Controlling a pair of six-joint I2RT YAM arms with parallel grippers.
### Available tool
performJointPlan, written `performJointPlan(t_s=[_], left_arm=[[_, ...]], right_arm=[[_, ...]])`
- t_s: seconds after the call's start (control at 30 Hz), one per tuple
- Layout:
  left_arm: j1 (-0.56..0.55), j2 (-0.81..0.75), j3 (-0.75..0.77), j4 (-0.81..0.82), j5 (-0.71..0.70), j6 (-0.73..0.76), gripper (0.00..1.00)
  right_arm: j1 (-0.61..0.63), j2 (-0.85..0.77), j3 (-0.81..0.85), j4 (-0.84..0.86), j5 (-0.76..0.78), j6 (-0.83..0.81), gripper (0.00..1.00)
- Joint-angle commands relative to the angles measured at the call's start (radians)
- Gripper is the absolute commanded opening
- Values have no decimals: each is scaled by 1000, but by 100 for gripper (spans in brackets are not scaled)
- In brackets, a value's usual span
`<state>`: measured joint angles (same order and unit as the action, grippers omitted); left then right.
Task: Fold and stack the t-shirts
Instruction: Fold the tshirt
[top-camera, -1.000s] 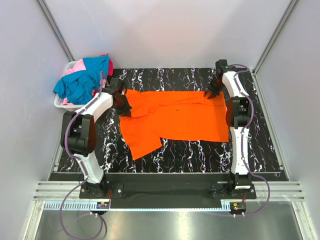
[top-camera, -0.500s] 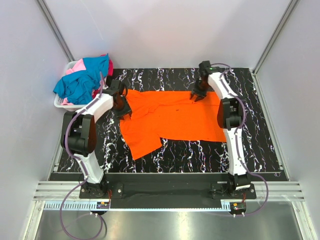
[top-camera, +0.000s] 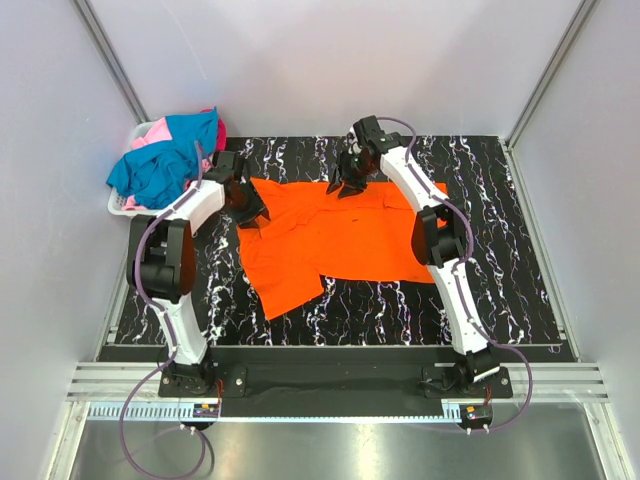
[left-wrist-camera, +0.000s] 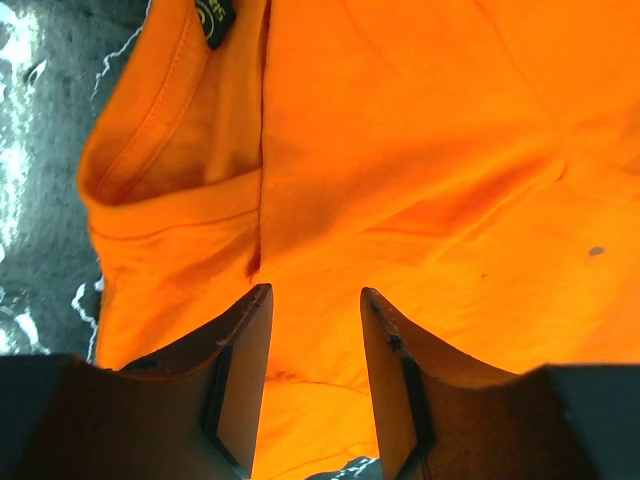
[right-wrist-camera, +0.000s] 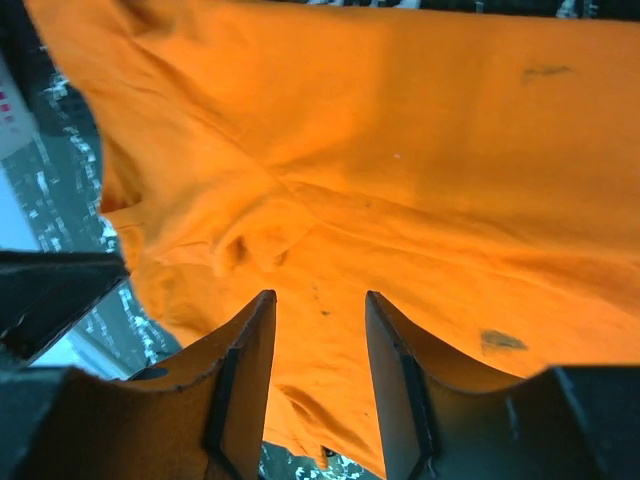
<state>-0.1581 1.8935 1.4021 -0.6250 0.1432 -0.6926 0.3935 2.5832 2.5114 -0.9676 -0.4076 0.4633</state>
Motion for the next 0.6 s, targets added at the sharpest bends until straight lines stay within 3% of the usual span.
performJointPlan(t_s=[0.0,0.2,0.57], left_arm=[[17,9,21,64,98,-27,45],[19,44,44,74,140,-25,44],[19,49,17,80,119,-18,43]], right_arm=[[4,15,38,53,-109,-6,49],[62,23,-5,59,-151,-29,47],[151,37,-43,53,-34,-48,46]])
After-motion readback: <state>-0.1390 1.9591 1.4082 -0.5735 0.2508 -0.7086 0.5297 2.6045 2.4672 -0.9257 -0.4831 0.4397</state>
